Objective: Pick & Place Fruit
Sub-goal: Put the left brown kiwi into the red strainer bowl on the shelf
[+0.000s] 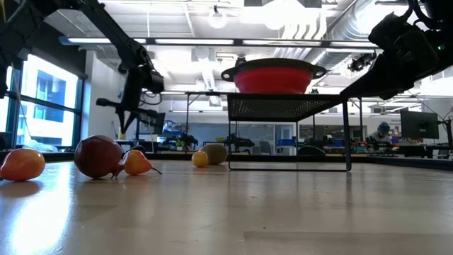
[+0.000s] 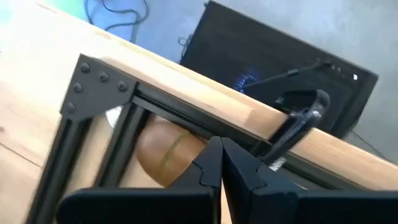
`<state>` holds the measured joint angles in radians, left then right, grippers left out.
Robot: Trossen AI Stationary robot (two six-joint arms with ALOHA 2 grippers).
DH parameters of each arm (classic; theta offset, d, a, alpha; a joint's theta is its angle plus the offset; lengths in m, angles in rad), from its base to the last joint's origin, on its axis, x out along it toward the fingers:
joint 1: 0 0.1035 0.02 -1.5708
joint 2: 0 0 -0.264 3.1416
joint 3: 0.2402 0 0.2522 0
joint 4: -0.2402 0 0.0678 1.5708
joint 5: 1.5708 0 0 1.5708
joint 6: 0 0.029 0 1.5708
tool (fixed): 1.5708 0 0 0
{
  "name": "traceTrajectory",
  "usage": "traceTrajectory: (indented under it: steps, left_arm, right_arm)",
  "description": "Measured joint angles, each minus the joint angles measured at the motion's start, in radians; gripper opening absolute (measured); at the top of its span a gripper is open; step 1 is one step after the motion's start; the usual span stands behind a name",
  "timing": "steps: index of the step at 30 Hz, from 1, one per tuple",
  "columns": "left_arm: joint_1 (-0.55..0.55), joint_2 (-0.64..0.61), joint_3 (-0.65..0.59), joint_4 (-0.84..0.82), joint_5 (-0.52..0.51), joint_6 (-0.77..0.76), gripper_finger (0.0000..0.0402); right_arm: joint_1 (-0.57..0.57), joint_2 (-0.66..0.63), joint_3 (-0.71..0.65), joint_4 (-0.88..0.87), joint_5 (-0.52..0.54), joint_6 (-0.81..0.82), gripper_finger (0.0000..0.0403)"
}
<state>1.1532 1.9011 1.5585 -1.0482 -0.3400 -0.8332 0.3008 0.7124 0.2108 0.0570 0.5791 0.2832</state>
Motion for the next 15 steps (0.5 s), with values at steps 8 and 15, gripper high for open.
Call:
traceTrajectory:
  steps: [8, 15]
  left_arm:
    - [-0.057, 0.0, -0.068, 0.033, -0.188, -0.075, 0.0]
    - [-0.054, 0.001, -0.145, 0.028, -0.199, -0.091, 0.0]
  right_arm:
    - [0.0, 0.0, 0.0, -0.001, -0.028, -0.024, 0.0002]
    - [0.0, 0.0, 0.0, -0.001, -0.035, -0.027, 0.0002]
